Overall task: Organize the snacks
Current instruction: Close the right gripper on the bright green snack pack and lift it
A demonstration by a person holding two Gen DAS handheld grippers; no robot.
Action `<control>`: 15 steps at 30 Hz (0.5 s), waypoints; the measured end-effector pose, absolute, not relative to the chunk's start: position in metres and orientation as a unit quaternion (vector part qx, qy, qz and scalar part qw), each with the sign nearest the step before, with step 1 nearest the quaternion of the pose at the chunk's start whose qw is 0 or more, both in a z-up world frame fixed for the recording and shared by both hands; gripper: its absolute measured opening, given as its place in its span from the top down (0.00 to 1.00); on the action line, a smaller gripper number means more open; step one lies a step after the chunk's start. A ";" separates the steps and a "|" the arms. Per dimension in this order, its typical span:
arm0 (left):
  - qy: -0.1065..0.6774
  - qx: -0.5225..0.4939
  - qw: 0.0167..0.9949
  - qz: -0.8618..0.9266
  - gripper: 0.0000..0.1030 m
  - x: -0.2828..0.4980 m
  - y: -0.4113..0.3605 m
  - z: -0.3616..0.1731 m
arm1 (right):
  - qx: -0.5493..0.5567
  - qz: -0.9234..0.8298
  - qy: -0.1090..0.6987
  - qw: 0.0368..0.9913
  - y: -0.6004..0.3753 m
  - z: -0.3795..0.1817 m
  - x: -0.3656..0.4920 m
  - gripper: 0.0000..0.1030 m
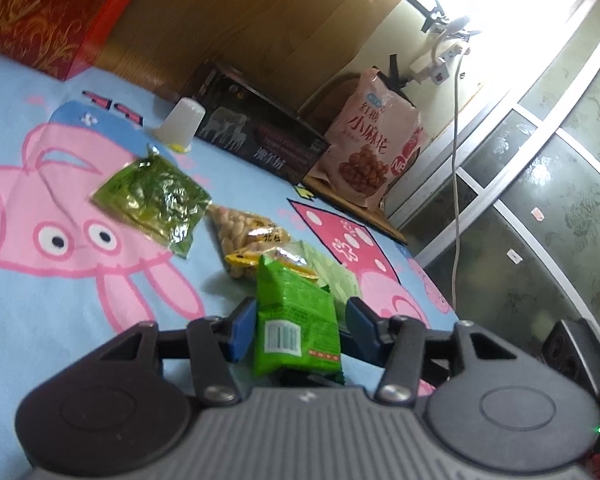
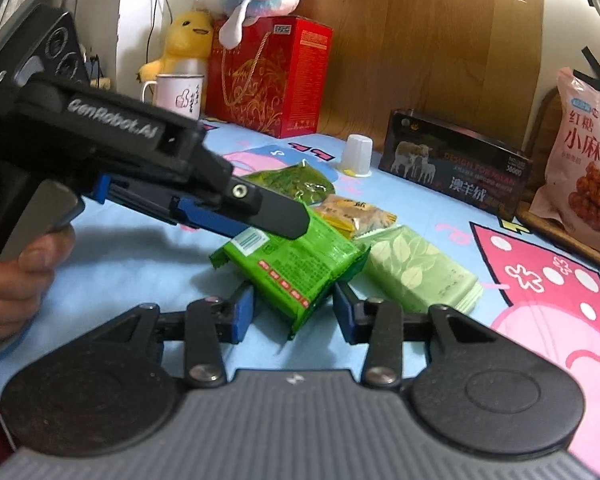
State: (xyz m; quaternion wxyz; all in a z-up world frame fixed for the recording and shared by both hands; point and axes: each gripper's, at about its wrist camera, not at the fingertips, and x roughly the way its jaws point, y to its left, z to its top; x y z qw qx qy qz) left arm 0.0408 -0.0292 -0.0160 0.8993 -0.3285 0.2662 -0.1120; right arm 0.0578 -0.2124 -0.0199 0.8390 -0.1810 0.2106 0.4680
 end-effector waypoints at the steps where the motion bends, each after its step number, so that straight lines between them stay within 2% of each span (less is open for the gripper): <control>1: 0.273 -0.330 0.897 -0.111 0.46 0.043 -0.029 -0.018 | -0.179 0.473 0.213 0.836 -0.213 -0.020 0.058 0.54; 9: 0.278 -0.335 0.893 -0.115 0.46 0.044 -0.028 -0.021 | -0.134 0.474 0.249 0.834 -0.224 -0.020 0.065 0.52; 11: 0.280 -0.334 0.892 -0.118 0.49 0.045 -0.029 -0.021 | -0.141 0.473 0.246 0.834 -0.221 -0.021 0.062 0.52; 12: 0.282 -0.334 0.891 -0.121 0.55 0.046 -0.030 -0.022 | -0.148 0.474 0.242 0.834 -0.219 -0.021 0.060 0.53; 14: 0.281 -0.334 0.891 -0.127 0.61 0.046 -0.029 -0.021 | -0.151 0.480 0.238 0.831 -0.215 -0.021 0.056 0.62; 15: 0.277 -0.335 0.890 -0.137 0.70 0.045 -0.030 -0.021 | -0.156 0.484 0.234 0.828 -0.212 -0.021 0.053 0.65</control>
